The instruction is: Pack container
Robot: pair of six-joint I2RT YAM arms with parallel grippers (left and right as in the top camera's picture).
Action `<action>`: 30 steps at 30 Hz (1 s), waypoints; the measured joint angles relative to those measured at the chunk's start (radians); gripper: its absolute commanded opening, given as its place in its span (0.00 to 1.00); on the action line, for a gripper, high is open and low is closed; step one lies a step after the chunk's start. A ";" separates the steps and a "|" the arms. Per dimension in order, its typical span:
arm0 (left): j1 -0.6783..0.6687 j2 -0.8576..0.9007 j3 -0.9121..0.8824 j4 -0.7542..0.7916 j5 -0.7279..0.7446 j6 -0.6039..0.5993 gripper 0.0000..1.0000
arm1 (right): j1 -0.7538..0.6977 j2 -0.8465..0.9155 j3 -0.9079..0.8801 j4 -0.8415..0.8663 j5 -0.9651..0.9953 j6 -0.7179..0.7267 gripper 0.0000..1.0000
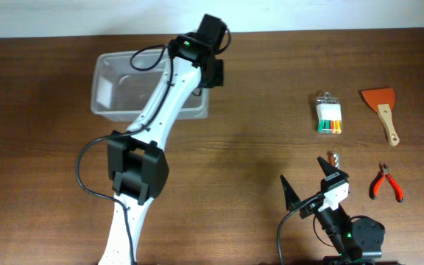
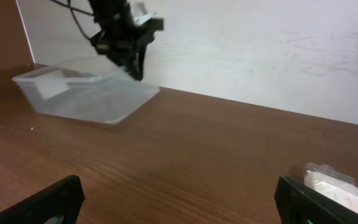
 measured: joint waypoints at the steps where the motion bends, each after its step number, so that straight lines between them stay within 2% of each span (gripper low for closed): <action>1: -0.011 0.000 0.009 0.000 0.009 0.000 0.02 | 0.000 0.000 0.000 0.000 0.000 0.000 0.99; 8: -0.095 0.001 0.018 -0.046 0.040 -0.084 0.02 | 0.000 0.000 0.000 0.000 0.000 0.000 0.99; 21: -0.169 0.001 0.018 -0.164 0.044 -0.322 0.02 | 0.000 0.000 0.000 0.000 0.000 0.000 0.98; 30: -0.249 0.001 0.018 -0.146 0.034 -0.372 0.02 | 0.000 0.000 0.000 0.000 0.000 0.000 0.99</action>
